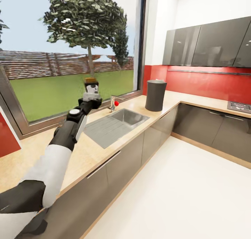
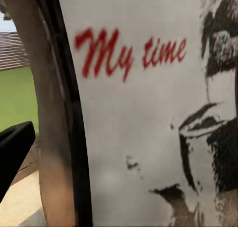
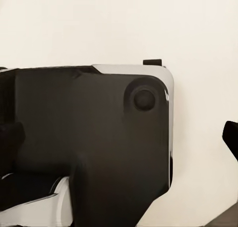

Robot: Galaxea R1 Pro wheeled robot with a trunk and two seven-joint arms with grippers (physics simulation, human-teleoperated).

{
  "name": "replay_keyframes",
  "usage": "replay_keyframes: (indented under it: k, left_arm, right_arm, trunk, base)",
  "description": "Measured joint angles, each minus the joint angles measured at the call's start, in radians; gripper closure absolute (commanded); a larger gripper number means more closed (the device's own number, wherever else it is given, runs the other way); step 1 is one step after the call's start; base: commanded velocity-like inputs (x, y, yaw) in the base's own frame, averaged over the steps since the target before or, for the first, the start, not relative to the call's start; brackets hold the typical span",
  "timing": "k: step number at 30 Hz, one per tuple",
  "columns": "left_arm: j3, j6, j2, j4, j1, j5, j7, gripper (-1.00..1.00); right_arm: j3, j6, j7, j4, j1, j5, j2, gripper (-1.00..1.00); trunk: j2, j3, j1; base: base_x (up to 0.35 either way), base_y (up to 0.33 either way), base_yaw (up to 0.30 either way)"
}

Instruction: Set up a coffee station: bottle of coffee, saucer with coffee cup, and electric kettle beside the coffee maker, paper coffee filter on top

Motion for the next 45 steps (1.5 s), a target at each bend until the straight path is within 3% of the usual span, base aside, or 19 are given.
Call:
replay_keyframes:
  k: [2,8,16,27,37,45]
  left_arm:
    - [-0.003,-0.001,0.003,-0.128,0.109,-0.002,-0.054,1.00]
    - [0.000,-0.003,0.019,-0.282,0.305,-0.012,-0.089,1.00]
    - [0.011,-0.009,0.111,-0.308,0.427,-0.002,-0.099,1.00]
    - [0.014,-0.008,0.117,-0.308,0.457,0.003,-0.097,1.00]
    - [0.014,-0.008,0.110,-0.308,0.463,0.003,-0.095,1.00]
    - [0.014,-0.008,0.108,-0.303,0.463,0.003,-0.095,1.00]
  right_arm:
    - [0.000,0.000,0.001,-0.013,0.000,0.000,0.001,-1.00]
    - [-0.001,0.000,0.001,-0.019,0.000,0.002,0.000,-1.00]
    - [-0.002,-0.001,-0.002,-0.017,0.000,0.002,-0.010,-1.00]
    - [-0.003,0.000,-0.002,-0.018,0.000,0.002,-0.015,-1.00]
    - [-0.005,0.000,-0.002,-0.019,0.000,0.002,-0.020,-1.00]
    - [-0.004,0.000,-0.002,-0.020,0.000,0.002,-0.021,-1.00]
  trunk:
    - [0.000,0.000,0.000]
    - [0.000,0.000,0.000]
    - [0.000,0.000,0.000]
    - [0.000,0.003,0.000]
    - [0.000,0.003,0.000]
    - [0.000,0.003,0.000]
  base:
    - [0.000,0.000,0.000]
    - [0.000,0.000,0.000]
    - [0.000,0.000,-0.011]
    - [0.024,-0.015,-0.031]
    - [0.247,-0.146,-0.011]
    - [0.304,-0.104,-0.232]
